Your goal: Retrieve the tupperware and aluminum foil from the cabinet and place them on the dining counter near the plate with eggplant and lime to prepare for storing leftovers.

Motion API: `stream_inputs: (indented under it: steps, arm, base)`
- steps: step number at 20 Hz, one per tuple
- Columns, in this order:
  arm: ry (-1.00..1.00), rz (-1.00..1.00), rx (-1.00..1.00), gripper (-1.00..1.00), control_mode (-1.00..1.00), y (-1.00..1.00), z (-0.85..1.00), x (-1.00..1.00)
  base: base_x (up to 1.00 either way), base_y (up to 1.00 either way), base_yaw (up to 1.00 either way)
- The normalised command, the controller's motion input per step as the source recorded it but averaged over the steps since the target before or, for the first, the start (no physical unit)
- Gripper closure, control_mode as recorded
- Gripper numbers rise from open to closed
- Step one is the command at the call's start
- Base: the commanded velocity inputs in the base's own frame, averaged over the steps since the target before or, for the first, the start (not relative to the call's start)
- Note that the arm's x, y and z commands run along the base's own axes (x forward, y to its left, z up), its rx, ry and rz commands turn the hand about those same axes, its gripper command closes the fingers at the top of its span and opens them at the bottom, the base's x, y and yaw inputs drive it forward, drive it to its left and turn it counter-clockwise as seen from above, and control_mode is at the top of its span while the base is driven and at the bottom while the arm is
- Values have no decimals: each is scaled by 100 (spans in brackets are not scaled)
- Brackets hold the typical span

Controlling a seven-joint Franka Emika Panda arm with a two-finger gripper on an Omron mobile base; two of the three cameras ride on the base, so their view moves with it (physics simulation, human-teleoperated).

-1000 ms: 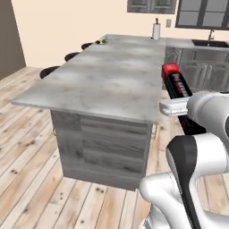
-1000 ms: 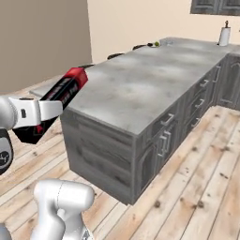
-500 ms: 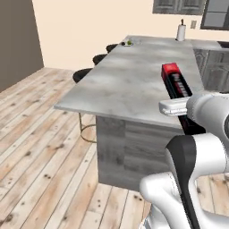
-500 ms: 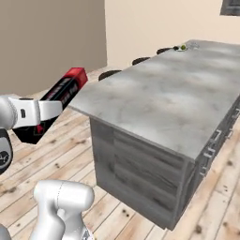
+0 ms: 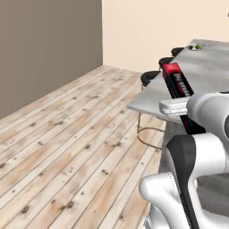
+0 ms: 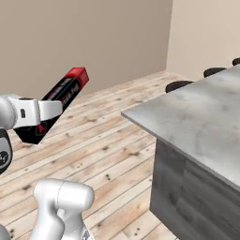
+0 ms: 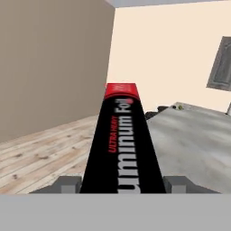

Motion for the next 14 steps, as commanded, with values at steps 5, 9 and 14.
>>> stream_inputs:
  steps: [5,9,14]
  arm:
    - [0,0,0,100,100,0,0,0]
    - [0,0,0,100,100,0,0,0]
    - [0,0,0,100,100,0,0,0]
  base:
    - [89,100,28]
    - [100,89,1]
    - [100,67,-17]
